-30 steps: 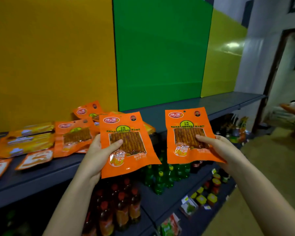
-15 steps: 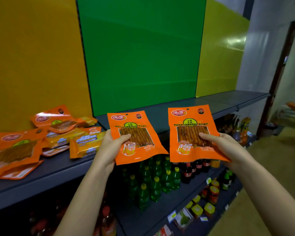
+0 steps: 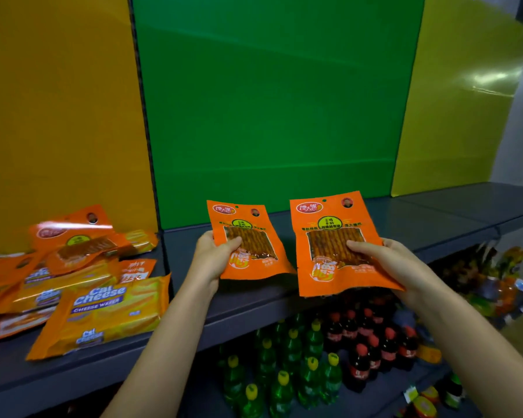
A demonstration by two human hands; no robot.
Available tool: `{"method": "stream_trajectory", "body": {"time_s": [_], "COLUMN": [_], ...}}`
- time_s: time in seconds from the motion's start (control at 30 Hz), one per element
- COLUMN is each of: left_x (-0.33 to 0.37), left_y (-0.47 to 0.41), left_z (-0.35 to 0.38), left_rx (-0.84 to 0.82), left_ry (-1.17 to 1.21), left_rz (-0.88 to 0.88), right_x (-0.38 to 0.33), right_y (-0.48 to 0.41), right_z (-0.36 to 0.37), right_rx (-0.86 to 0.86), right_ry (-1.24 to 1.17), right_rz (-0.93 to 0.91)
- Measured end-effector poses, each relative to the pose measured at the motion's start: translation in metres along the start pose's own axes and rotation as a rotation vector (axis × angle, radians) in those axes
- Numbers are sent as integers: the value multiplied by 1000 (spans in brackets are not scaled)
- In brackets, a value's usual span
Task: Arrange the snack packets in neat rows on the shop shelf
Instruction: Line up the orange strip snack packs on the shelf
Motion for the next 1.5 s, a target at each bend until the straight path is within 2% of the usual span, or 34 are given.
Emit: {"method": "stream_trajectory", "body": {"time_s": [0.3, 0.53, 0.77, 0.93, 1.0, 1.1, 1.17, 1.27, 1.37, 1.5], "left_x": [-22, -36, -39, -34, -25, -7, 6, 18, 22, 17], "left_y": [-64, -98, -107, -104, -98, -80, -61, -33, -8, 24], "left_z": [-5, -19, -21, -17, -18, -24, -31, -44, -62, -89], "left_rx": [274, 446, 545, 558, 547, 535, 533, 515, 567, 637], "left_ry": [-116, -553, -900, -1078, -1127, -1141, -1272, -1505, -1578, -1504], "left_rz": [-116, -111, -178, -181, -147, 20, 112, 157, 252, 340], "right_x": [9, 27, 39, 42, 42, 42, 41, 42, 45, 48], "right_y": [-84, -104, -104, -101, -98, -93, -87, -79, -79, -82], "right_z": [45, 68, 75, 79, 81, 90, 101, 120, 133, 136], "right_rx": [-255, -382, -405, -331, -312, -337, -361, -384, -350, -274], "right_ry": [57, 91, 167, 290, 298, 255, 243, 262, 404, 649], "right_rz": [-2, -39, -99, -204, -224, -206, -196, -208, -262, -348]}}
Point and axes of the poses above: each hand's wrist, its own y-axis away from the middle knuckle, its own z-axis out of the palm, x = y × z, the point moved 2 cm from there along -y, towards the middle knuckle, and after that the axes turned 3 degrees about x, right-handed, at the moved point
